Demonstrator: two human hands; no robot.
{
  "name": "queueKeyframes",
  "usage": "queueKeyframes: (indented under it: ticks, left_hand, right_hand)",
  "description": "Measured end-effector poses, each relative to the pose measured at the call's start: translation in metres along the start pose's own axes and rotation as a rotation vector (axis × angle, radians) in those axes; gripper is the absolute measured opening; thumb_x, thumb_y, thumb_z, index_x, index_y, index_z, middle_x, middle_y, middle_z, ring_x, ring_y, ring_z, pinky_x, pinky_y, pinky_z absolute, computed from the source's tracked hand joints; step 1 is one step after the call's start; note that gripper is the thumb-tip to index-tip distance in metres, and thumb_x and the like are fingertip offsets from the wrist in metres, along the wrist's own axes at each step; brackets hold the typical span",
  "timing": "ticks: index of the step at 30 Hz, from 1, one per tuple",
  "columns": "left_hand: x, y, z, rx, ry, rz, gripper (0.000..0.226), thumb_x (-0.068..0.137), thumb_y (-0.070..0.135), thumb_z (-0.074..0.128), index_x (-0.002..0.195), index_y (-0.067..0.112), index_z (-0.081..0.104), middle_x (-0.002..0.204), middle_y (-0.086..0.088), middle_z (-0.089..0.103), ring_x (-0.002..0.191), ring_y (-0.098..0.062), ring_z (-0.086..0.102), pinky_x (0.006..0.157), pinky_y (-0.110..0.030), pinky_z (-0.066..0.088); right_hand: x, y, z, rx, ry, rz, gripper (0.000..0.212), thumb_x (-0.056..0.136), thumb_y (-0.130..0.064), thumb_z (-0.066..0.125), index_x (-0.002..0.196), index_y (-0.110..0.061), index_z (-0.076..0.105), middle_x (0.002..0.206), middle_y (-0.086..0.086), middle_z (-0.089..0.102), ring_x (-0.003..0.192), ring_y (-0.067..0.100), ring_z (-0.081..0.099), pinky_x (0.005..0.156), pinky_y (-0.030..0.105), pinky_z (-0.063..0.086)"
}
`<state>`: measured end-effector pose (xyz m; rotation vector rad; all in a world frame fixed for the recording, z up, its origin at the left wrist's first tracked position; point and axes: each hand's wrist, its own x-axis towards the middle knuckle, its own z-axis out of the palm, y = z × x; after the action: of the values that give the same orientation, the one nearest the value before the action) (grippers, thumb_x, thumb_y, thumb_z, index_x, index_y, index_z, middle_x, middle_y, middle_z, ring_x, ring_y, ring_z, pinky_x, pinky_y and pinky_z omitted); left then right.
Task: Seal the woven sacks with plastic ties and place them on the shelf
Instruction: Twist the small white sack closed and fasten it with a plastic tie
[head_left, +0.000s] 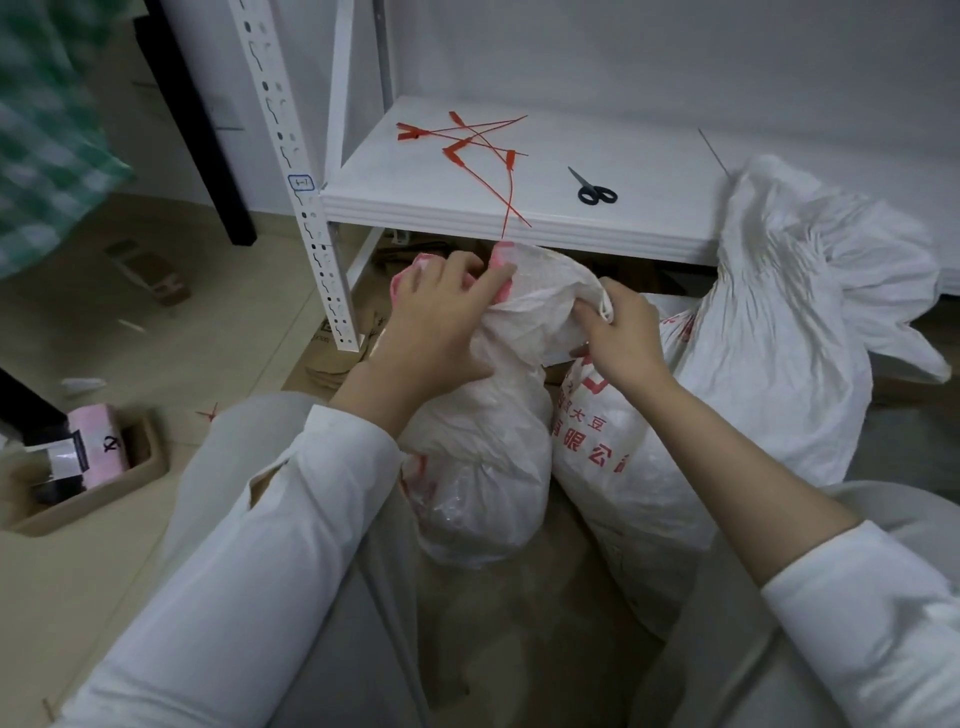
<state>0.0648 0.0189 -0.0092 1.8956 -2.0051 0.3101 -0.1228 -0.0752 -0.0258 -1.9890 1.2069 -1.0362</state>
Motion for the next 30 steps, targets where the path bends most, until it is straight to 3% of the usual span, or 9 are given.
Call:
queueKeyframes:
  ticks: [2,5,9,13,16,19,26,28,30]
  left_hand:
    - [0.0,-0.001,0.001,0.059,-0.035,-0.104,0.113,0.058,0.028,0.082,0.151,0.028,0.019,0.145,-0.013,0.035,0.128,-0.035,0.037,0.106,-0.051,0.032]
    - [0.001,-0.009,0.001,0.095,-0.056,-0.258,0.115,0.067,0.028,0.08,0.154,0.022,0.005,0.149,-0.014,0.03,0.133,-0.035,0.033,0.107,-0.05,0.031]
    - [0.002,-0.021,-0.001,0.112,-0.121,-0.389,0.065,0.078,0.03,0.07,0.135,0.013,0.042,0.129,-0.013,0.05,0.121,-0.035,0.041,0.1,-0.047,0.034]
    - [0.005,-0.028,-0.004,0.05,-0.039,-0.346,0.019,0.085,0.029,0.061,0.1,0.017,0.062,0.1,-0.006,0.066,0.099,-0.031,0.055,0.09,-0.042,0.039]
    - [0.006,-0.022,-0.003,0.06,0.006,-0.283,0.013,0.089,0.028,0.058,0.097,0.02,0.063,0.095,-0.002,0.067,0.096,-0.029,0.056,0.089,-0.042,0.036]
    - [0.006,-0.015,-0.003,0.111,0.094,-0.244,0.013,0.088,0.027,0.059,0.097,0.019,0.064,0.093,-0.002,0.067,0.094,-0.03,0.056,0.083,-0.041,0.033]
    - [0.005,-0.018,-0.014,0.141,0.323,-0.275,0.01,0.08,0.019,0.061,0.09,0.018,0.066,0.086,-0.002,0.067,0.086,-0.031,0.053,0.074,-0.038,0.027]
    - [0.006,-0.017,-0.013,0.142,0.318,-0.259,0.012,0.079,0.016,0.06,0.089,0.018,0.066,0.085,-0.003,0.067,0.085,-0.032,0.052,0.074,-0.039,0.029]
    - [0.005,-0.015,-0.009,0.14,0.287,-0.231,0.014,0.077,0.014,0.061,0.089,0.017,0.068,0.085,-0.004,0.068,0.083,-0.033,0.053,0.074,-0.04,0.031]
  right_hand:
    - [0.005,0.0,-0.005,0.085,0.059,0.042,0.02,0.093,-0.018,0.054,0.079,-0.004,0.057,0.074,0.007,0.057,0.069,0.022,0.057,0.056,0.028,0.057]
    - [0.008,-0.005,-0.012,0.176,0.151,0.071,0.023,0.092,-0.015,0.053,0.074,-0.002,0.053,0.071,0.013,0.053,0.064,0.017,0.056,0.053,0.025,0.055]
    - [0.006,-0.016,-0.018,0.204,0.195,0.04,0.037,0.093,-0.005,0.051,0.06,-0.018,0.043,0.062,-0.001,0.044,0.048,-0.006,0.042,0.043,0.005,0.036]
    - [0.006,-0.015,-0.013,0.259,0.123,0.032,0.026,0.093,-0.013,0.054,0.068,-0.008,0.053,0.066,0.002,0.049,0.065,0.015,0.052,0.053,0.031,0.056]
    - [0.007,-0.015,-0.012,0.285,0.11,0.053,0.021,0.094,-0.012,0.054,0.076,-0.001,0.058,0.07,0.003,0.052,0.068,0.017,0.052,0.054,0.024,0.055]
    - [0.006,-0.014,-0.015,0.299,0.121,0.053,0.023,0.094,-0.013,0.054,0.074,-0.004,0.058,0.069,0.002,0.052,0.069,0.018,0.054,0.057,0.035,0.058]
    - [0.001,-0.025,-0.025,0.327,0.196,0.017,0.039,0.094,-0.003,0.052,0.06,-0.019,0.045,0.06,-0.005,0.042,0.049,-0.004,0.041,0.044,0.004,0.035]
    - [0.001,-0.022,-0.023,0.31,0.184,0.02,0.036,0.094,-0.006,0.054,0.061,-0.019,0.048,0.061,-0.005,0.045,0.052,-0.004,0.044,0.047,0.009,0.041]
    - [0.001,-0.015,-0.018,0.278,0.146,0.051,0.026,0.094,-0.015,0.056,0.068,-0.017,0.057,0.066,-0.004,0.054,0.064,0.005,0.054,0.057,0.032,0.057]
